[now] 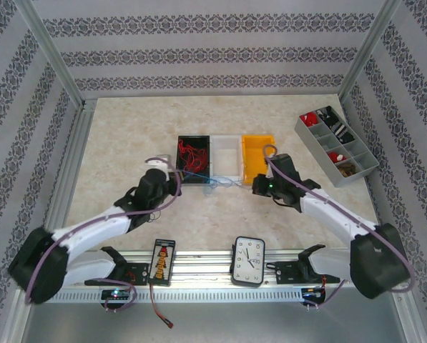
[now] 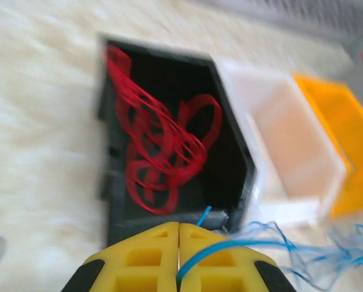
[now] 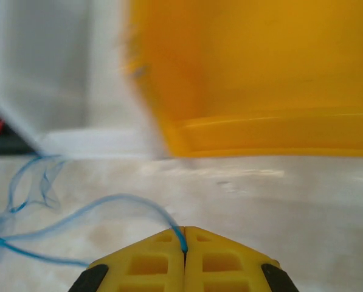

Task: Untangle the cables

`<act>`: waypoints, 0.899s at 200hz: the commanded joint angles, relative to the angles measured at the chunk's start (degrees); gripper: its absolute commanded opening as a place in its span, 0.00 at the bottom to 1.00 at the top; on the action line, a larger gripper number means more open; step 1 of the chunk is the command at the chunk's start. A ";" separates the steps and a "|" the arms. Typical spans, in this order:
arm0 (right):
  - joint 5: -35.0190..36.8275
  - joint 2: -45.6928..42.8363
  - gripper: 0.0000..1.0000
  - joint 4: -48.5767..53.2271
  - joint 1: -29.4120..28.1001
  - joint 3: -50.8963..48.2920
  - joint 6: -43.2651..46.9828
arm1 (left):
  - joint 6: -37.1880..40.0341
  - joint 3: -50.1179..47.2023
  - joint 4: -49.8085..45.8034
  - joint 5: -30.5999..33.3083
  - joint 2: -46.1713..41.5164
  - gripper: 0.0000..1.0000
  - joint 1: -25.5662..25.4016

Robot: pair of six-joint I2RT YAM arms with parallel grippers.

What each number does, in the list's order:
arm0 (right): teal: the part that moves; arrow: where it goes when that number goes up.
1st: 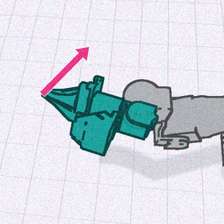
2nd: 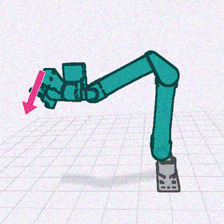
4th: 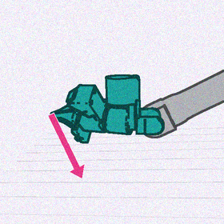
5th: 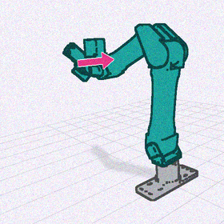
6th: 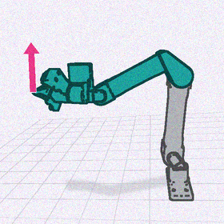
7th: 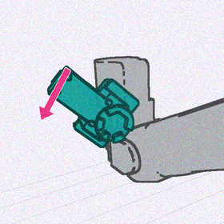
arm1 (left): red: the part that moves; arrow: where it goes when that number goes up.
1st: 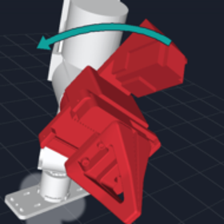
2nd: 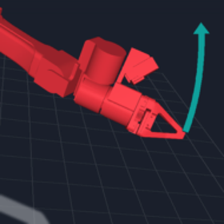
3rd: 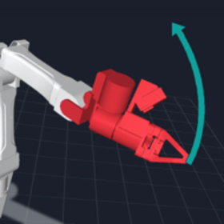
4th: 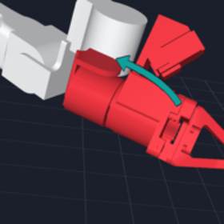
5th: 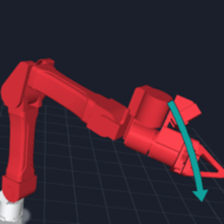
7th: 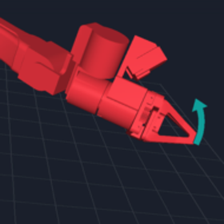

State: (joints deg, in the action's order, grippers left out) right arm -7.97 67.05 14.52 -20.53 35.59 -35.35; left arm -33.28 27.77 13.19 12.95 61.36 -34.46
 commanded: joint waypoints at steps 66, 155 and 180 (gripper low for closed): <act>12.81 -8.63 0.00 11.22 13.49 -5.45 -8.58 | -22.84 -0.27 -32.90 36.36 -21.42 0.00 8.69; 16.84 -12.22 0.00 18.08 25.91 -4.95 -7.36 | -30.27 10.48 -53.77 47.88 -16.54 0.00 18.04; 16.33 -11.74 0.00 17.10 31.55 -5.51 -5.54 | -25.30 13.71 -53.09 48.57 -14.86 0.00 21.49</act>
State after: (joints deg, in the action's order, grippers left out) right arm 6.66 55.46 30.04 6.98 30.37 -42.92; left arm -62.08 38.26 -34.65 56.93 45.45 -15.84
